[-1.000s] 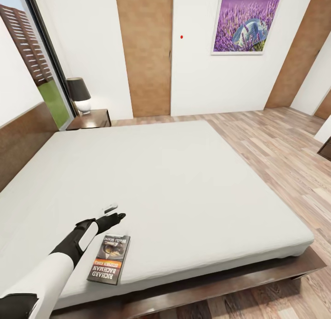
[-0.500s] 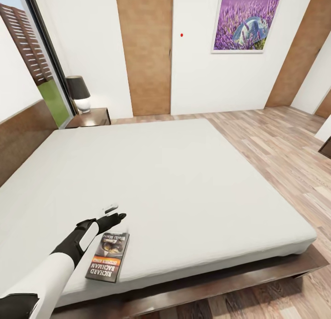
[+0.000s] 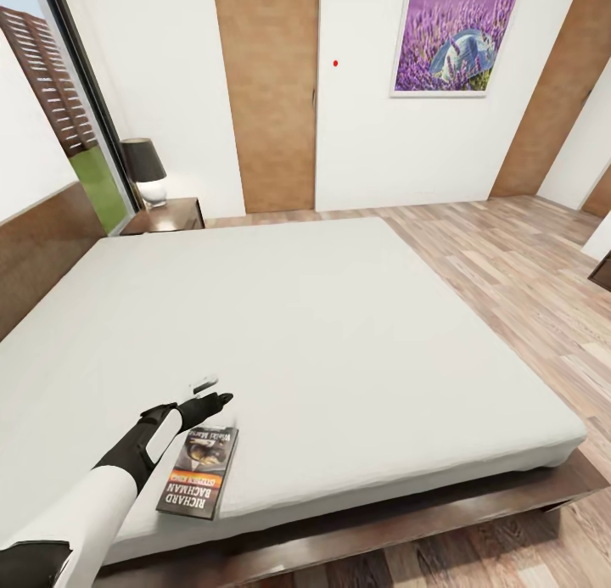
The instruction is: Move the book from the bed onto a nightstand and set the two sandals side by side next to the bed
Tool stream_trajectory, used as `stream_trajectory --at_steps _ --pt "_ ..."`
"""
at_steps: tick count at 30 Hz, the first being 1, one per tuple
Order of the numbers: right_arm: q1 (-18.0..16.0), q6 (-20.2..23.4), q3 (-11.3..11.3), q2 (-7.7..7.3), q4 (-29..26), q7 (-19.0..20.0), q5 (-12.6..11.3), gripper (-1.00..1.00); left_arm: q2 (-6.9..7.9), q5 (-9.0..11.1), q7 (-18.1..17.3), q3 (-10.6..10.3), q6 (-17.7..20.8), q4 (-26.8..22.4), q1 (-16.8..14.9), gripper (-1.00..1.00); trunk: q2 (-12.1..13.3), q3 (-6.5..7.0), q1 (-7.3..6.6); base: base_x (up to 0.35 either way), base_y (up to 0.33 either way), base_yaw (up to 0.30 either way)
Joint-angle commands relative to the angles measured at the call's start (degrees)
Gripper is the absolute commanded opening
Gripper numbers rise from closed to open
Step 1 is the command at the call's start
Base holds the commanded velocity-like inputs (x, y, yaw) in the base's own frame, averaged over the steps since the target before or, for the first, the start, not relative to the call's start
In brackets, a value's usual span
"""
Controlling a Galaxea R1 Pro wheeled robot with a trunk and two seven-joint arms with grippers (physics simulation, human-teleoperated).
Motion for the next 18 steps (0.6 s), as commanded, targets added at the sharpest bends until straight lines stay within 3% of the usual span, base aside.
stream_trajectory --at_steps 1,12,18 --pt "-0.1 0.1 0.4 0.01 0.2 0.3 -0.6 1.0 0.06 0.3 0.0 -0.2 0.2 0.0 0.0 1.0 -0.4 -0.22 0.21 0.0 0.0 0.0" --pt "-0.1 0.1 0.4 0.01 0.2 0.3 -0.6 1.0 0.08 0.4 0.0 -0.2 0.2 0.0 0.0 1.0 -4.4 -2.02 2.41 0.0 0.0 0.0" --pt "-0.1 0.1 0.4 0.0 0.2 0.4 -0.6 1.0 0.08 0.4 0.0 -0.1 0.2 0.0 0.0 1.0 -4.4 -2.02 2.41 0.0 0.0 0.0"
